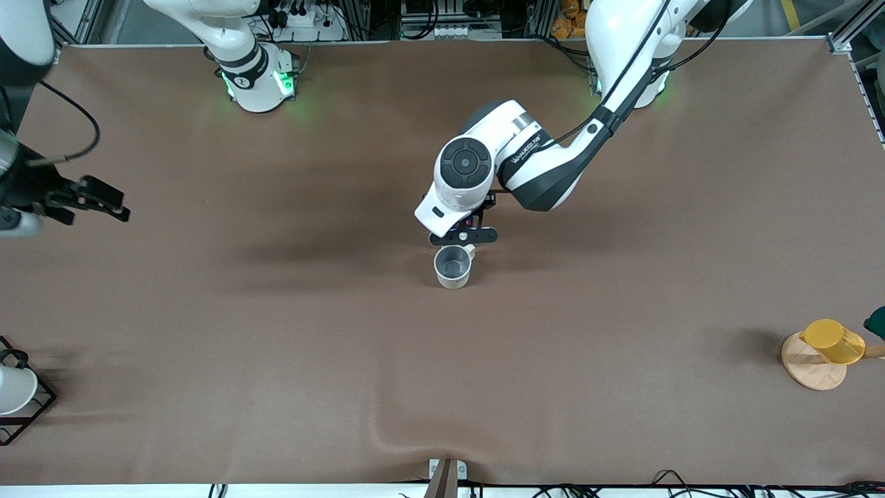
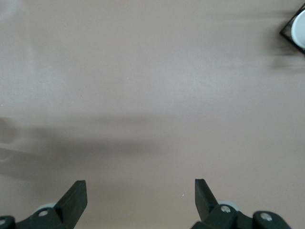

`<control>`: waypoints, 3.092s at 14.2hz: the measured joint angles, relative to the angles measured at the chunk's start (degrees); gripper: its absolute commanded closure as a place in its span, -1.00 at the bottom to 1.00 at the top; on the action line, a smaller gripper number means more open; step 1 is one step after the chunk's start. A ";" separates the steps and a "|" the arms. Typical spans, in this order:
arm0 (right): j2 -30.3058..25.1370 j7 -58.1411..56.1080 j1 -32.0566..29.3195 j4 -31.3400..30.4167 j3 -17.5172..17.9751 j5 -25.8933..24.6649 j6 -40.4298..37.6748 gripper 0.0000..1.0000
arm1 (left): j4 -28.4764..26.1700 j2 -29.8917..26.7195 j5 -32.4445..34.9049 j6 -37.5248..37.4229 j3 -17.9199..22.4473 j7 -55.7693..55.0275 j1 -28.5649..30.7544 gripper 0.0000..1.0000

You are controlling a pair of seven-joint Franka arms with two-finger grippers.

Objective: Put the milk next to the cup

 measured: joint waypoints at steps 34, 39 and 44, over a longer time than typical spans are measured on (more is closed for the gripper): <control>0.32 0.82 2.09 5.80 -0.97 -0.57 -5.02 -1.00 | -3.51 -39.31 -0.66 -28.05 17.06 38.94 26.20 -1.00; 0.33 0.84 2.26 5.80 -0.99 -0.57 -5.59 -1.00 | -4.64 -39.59 -0.70 -29.22 20.06 39.90 22.19 -1.00; 0.33 0.90 2.57 5.80 -0.99 -0.59 -5.72 -1.00 | -4.66 -39.61 -0.70 -29.27 22.47 39.94 20.49 -1.00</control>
